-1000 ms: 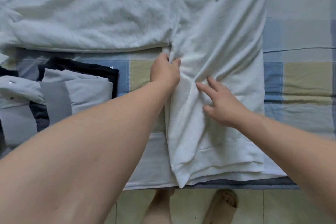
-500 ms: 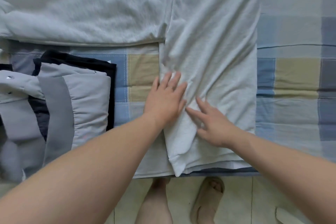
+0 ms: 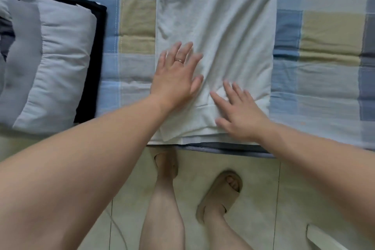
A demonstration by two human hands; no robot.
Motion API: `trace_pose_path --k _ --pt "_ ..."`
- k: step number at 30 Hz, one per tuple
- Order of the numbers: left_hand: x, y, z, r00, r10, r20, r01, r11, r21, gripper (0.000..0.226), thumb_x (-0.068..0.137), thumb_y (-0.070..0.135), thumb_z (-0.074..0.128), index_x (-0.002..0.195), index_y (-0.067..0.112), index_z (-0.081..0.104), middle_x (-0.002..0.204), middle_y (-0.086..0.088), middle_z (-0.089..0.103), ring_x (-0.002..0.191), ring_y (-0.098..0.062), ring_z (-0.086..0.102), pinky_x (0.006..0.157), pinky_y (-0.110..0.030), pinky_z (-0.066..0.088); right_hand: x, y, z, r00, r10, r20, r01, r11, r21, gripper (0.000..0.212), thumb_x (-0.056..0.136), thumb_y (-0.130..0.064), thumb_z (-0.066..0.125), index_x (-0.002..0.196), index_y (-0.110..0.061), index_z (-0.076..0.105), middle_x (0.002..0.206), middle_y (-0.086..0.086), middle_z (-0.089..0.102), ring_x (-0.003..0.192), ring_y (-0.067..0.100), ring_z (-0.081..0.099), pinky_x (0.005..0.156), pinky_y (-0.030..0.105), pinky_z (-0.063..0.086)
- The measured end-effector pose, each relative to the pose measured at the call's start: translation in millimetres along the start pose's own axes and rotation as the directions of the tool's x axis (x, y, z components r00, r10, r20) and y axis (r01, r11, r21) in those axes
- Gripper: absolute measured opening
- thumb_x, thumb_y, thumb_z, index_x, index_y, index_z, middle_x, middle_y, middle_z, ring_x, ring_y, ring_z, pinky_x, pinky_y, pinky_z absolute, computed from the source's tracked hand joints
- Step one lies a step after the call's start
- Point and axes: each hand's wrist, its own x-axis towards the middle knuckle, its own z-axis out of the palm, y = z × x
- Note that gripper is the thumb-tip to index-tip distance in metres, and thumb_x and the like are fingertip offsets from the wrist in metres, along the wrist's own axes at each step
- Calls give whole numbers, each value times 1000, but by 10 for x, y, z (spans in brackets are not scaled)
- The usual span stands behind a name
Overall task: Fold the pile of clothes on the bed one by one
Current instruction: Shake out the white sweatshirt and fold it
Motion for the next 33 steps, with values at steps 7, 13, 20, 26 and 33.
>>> trace_pose_path --k 7,13,20,26,33 --pt "-956 221 595 975 36 220 -61 992 108 72 100 61 29 160 37 -3 168 0 -15 155 -22 -13 122 -51 -11 -439 138 -420 999 -19 -36 32 922 387 30 99 -21 57 127 -20 67 133 -5 64 125 14 55 94 18 36" --pt "-1311 252 433 940 28 339 -46 998 42 69 99 62 27 160 37 7 168 3 -14 155 -18 -12 126 -44 -4 -135 249 -391 998 59 9 -60 982 180 72 98 -27 54 160 -33 19 169 2 6 154 22 13 121 40 20" --pt "-737 269 -402 884 -22 467 89 989 -121 39 101 46 46 134 27 56 138 0 54 122 -25 55 98 -40 45 -314 -170 -654 950 35 311 -109 968 224 48 99 -31 53 147 -27 49 154 -3 46 140 18 43 114 31 32" --pt "-270 -324 -1114 950 -109 291 175 962 -209 32 102 34 45 130 25 58 134 2 59 123 -22 53 100 -39 40 160 -619 -1390 988 140 58 -151 943 295 49 99 -26 49 147 -34 46 140 -10 59 126 14 55 104 36 45" --pt "459 -1698 -2088 969 -229 88 241 956 -169 29 99 27 47 123 20 62 124 -5 61 116 -30 53 94 -41 43 1338 -1558 -2159 993 93 -66 -66 941 331 50 98 -26 52 146 -34 46 136 -12 62 119 15 60 97 33 47"
